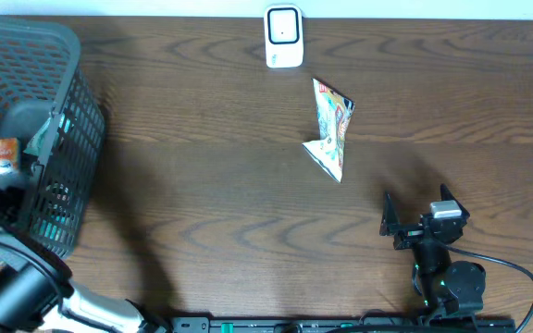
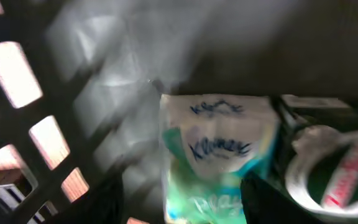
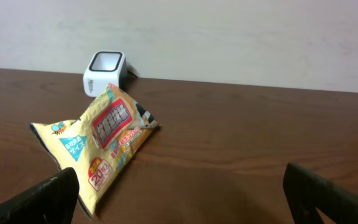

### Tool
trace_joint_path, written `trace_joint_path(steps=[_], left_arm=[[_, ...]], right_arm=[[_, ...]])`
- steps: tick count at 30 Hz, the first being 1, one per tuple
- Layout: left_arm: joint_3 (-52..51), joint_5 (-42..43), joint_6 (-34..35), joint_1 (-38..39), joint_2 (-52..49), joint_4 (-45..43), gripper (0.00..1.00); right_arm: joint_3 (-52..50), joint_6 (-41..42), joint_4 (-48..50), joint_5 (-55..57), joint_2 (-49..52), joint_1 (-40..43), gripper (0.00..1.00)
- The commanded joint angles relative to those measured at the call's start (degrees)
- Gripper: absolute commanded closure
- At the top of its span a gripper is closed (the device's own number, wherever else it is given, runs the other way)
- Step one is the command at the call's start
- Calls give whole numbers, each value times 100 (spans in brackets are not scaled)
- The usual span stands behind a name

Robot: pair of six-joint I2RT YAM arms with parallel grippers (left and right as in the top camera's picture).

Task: Scan the item barcode
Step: 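Grasp the small teal packet inside the basket with the left gripper, then carry the teal packet past the scanner and drop it on the table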

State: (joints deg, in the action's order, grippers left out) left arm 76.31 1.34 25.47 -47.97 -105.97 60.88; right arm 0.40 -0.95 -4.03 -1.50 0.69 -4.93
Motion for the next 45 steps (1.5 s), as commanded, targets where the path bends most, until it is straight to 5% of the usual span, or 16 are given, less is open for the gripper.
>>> trace_joint_path(steps=[1,7,14,23,36,40,45], left_arm=[[-15,-72,-31,-17,-337,22,40],[-15,-74,-33,-17,-621,-68,40],[-7,-74,-35,-20,-629,-247,93],[710,68,-26,-20,-22,101,93],[925,1659,664,116,4033,-1812,93],[925,2562,678,990,4470,-2448,93],[920,2719,367,2732,4186,-2463,93]], right_arm=[[-9,-85,-26,31,-28,44,1],[-9,-85,-26,31,-28,44,1],[-9,-85,-26,31,-28,44,1],[-9,-85,-26,31,-28,44,1],[-9,-85,-26,31,-28,44,1],[-9,-85,-26,31,-28,44,1],[-9,-85,-26,31,-28,44,1]])
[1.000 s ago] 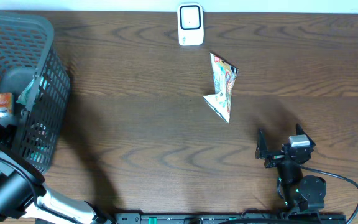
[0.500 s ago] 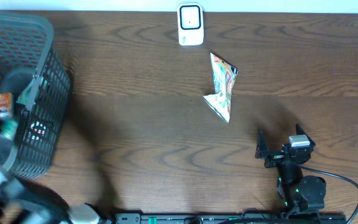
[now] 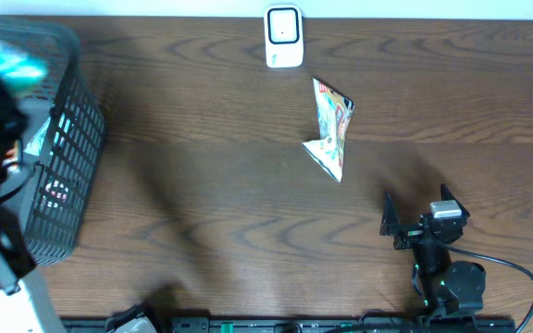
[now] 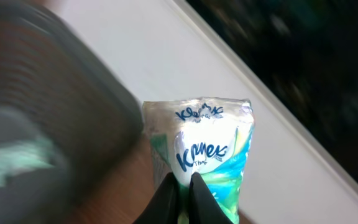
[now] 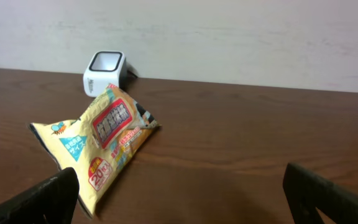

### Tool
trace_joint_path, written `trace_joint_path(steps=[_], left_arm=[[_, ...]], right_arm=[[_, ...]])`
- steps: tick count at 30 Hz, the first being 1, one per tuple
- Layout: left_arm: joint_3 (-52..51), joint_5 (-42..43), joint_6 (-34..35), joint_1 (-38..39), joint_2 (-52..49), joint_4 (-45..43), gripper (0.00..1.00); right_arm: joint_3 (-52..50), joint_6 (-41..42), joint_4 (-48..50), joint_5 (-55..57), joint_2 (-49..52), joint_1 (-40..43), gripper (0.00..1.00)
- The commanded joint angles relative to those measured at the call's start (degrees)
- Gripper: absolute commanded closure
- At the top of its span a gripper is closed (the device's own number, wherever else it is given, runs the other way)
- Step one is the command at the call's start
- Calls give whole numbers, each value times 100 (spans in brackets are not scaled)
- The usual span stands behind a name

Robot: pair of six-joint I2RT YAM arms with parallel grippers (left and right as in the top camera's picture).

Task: Scan the item barcode
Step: 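Carry the teal packet past the scanner and drop it on the table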

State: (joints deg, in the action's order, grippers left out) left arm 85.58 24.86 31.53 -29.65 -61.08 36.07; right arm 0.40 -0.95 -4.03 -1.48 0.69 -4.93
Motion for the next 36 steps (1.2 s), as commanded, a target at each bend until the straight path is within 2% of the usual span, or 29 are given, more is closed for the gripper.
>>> trace_joint_path(steps=[1,5,10,19,22,24,25,30,31,34,36], left_arm=[[-7,367,-369,1137,-385,20,93],[-7,363,-935,2356,-1021,35,93],[-7,361,-990,3571,-2229,-66,93],[-7,363,-988,4570,-4050,-280,93],[-7,363,-988,4732,-4354,-278,92],[-7,363,-990,4791,-4415,-280,85],[7,363,-994,4782,-4374,-278,73],[313,361,-1342,4489,-3963,92,43],[413,337,-1462,4378,-3810,238,40],[715,-140,-1569,3877,-3185,732,39],[741,-361,-1567,3351,-2588,828,34]], right_arm=[[-9,-85,-26,28,-28,44,1],[-9,-85,-26,28,-28,44,1],[-9,-85,-26,28,-28,44,1],[-9,-85,-26,28,-28,44,1],[-9,-85,-26,28,-28,44,1],[-9,-85,-26,28,-28,44,1],[-9,-85,-26,28,-28,44,1],[-9,-85,-26,28,-28,44,1],[-9,-85,-26,28,-28,44,1],[-9,-85,-26,28,-28,44,1],[-9,-85,-26,28,-28,44,1]])
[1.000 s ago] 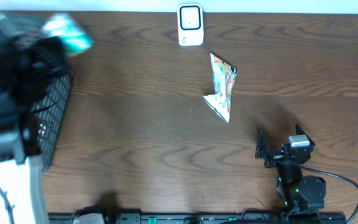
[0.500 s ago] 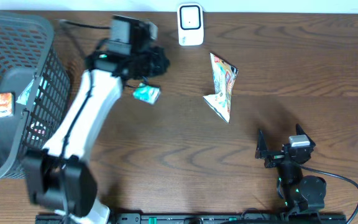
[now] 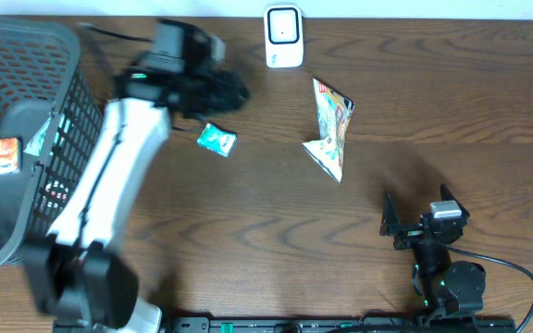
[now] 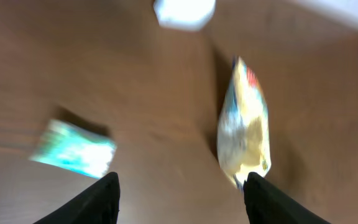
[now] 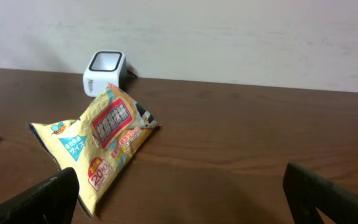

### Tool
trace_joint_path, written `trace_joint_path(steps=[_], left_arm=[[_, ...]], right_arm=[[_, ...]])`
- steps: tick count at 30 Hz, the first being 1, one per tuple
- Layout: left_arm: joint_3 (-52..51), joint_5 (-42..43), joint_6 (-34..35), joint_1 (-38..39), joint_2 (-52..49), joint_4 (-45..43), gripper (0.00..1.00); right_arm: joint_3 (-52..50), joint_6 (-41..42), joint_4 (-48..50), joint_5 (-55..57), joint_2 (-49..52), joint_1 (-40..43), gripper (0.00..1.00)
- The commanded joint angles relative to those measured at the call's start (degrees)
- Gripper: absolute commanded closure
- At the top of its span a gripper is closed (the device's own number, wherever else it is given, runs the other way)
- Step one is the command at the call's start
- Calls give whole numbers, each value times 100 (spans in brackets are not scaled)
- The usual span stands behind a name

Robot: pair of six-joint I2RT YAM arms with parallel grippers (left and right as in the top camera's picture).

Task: Scan the item barcode
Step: 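Carry the teal packet past the scanner and drop it on the table, then return the left gripper into the basket and grasp the green wipes pack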

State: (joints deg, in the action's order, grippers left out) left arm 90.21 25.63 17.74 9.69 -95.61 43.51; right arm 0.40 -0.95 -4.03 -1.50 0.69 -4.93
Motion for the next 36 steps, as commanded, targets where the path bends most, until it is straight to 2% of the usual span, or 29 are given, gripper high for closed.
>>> trace_joint_path(steps=[1,3,9,15,22,29,36], left_arm=[[278,-446,-186,-835,1119,90,33],[278,-446,-184,-1609,1786,107,32],[278,-450,-186,-3327,2686,306,28],[275,-450,-186,-4905,2765,474,28],[275,-538,-273,-5239,2090,754,28],[275,-2028,-267,-5239,1484,844,27],[273,-2092,-66,-5239,756,933,27]], right_arm=[[-9,-85,-26,31,-28,44,1],[-9,-85,-26,31,-28,44,1],[-9,-85,-26,31,-28,44,1],[-9,-85,-26,31,-28,44,1],[-9,-85,-26,31,-28,44,1],[-9,-85,-26,31,-28,44,1],[-9,-85,-26,31,-28,44,1]])
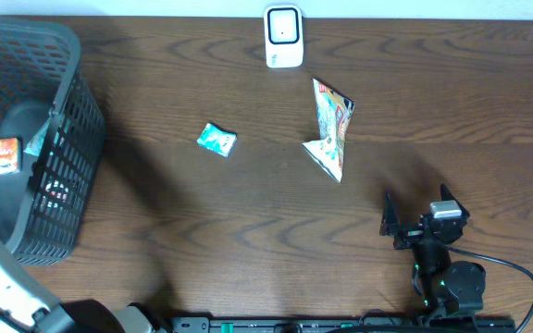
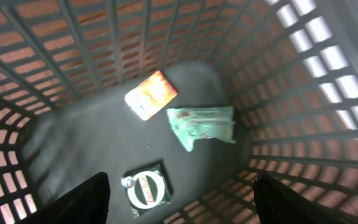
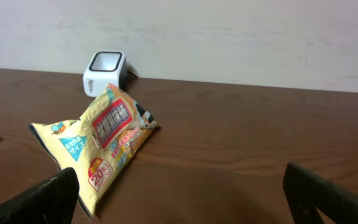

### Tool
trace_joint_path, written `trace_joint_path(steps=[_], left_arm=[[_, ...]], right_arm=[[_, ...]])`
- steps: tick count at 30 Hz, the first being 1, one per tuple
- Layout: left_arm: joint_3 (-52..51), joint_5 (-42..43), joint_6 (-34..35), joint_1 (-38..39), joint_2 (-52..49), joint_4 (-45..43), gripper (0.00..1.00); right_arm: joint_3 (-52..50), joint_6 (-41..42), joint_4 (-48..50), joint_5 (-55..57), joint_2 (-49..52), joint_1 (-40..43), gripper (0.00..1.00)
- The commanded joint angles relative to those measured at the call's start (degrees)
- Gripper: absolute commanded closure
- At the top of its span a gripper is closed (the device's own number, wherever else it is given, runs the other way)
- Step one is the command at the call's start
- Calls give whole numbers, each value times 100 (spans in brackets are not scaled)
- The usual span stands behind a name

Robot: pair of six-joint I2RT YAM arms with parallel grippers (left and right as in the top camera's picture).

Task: Scan the item barcode
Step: 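Return the left gripper into the basket and grasp the green wipes pack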

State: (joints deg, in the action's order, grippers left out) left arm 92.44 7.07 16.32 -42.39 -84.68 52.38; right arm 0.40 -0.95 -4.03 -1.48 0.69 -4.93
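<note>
The white barcode scanner (image 1: 283,37) stands at the table's far edge, also in the right wrist view (image 3: 104,73). On the table lie a small teal tissue pack (image 1: 216,139) and a yellow snack bag (image 1: 331,125). My left gripper (image 2: 185,205) hangs open over the dark mesh basket (image 1: 63,111), looking down at an orange packet (image 2: 151,94), a green pack (image 2: 202,123) and a round-labelled dark green item (image 2: 146,186). My right gripper (image 3: 185,199) rests open and empty at the near right, facing the yellow bag (image 3: 101,134).
The basket fills the table's left end, its mesh walls (image 2: 303,93) rising all round the left gripper. A black cable (image 1: 516,268) runs beside the right arm's base at the front edge.
My left gripper was open over the table near the scanner and the yellow bag. Now it is back over the basket, looking into it. The tissue pack lies where it was.
My left gripper was down in the basket at a Kleenex tissue pack. Then it was shut on the pack, clear of the basket. Then the pack lay on the table left of the yellow bag, with the gripper open above it. The right arm stayed still throughout.
</note>
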Motion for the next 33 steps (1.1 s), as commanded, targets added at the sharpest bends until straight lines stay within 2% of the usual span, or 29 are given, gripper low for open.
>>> trace_joint_path(steps=[1,4,10,17,19,21,23,28,29,33], left_arm=[[46,-234,118,-28,-490,57,27],[46,-79,177,-28,-874,79,27],[44,953,173,-9,-1729,-304,27],[42,1027,125,337,-2761,-885,27],[42,1027,-68,452,-2920,-1078,27],[42,1023,-538,608,-3082,-1268,27],[42,868,-896,750,-3189,-1377,27],[42,-588,-1259,1060,-3292,-1569,22],[42,-789,-1552,1121,-3298,-1650,22],[-4,-789,-1956,1132,-3298,-1862,21]], right_arm=[[-9,-85,-26,28,-28,44,1],[-9,-85,-26,28,-28,44,1],[-9,-85,-26,28,-28,44,1],[-9,-85,-26,28,-28,44,1],[-9,-85,-26,28,-28,44,1],[-9,-85,-26,28,-28,44,1],[-9,-85,-26,28,-28,44,1],[-9,-85,-26,28,-28,44,1],[-9,-85,-26,28,-28,44,1],[-9,-85,-26,28,-28,44,1]])
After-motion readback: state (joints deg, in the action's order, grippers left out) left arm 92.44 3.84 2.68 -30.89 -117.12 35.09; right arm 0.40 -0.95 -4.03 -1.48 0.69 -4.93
